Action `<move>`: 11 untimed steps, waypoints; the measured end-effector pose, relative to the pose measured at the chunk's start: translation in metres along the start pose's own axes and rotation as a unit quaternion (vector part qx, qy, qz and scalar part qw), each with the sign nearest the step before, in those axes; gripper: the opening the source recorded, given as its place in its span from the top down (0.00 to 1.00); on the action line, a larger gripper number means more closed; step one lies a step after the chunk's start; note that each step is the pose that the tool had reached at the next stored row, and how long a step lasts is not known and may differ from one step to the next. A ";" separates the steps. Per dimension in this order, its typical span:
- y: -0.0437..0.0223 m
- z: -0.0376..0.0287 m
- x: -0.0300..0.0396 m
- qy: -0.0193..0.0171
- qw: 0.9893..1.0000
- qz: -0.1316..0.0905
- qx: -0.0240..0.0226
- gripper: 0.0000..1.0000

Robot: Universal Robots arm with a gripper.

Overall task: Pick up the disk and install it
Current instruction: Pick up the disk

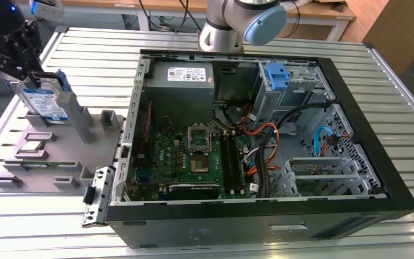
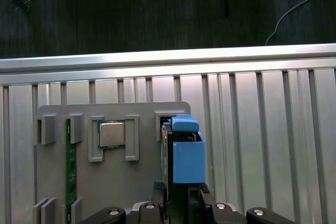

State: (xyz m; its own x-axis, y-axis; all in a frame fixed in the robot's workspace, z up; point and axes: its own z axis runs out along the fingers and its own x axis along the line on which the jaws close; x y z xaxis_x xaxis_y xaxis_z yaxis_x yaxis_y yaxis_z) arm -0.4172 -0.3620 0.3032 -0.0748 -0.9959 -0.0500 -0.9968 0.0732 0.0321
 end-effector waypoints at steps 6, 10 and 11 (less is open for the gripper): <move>0.0000 0.0000 0.0000 0.000 1.000 0.000 0.000 0.65; 0.0000 0.0000 0.0000 0.000 1.000 0.000 0.000 0.65; 0.0000 0.0000 0.0000 0.000 1.000 0.000 0.000 0.65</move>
State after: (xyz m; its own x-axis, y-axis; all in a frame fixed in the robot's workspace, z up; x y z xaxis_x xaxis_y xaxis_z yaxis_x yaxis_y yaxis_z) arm -0.4172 -0.3620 0.3032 -0.0749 -0.9959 -0.0500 -0.9968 0.0733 0.0330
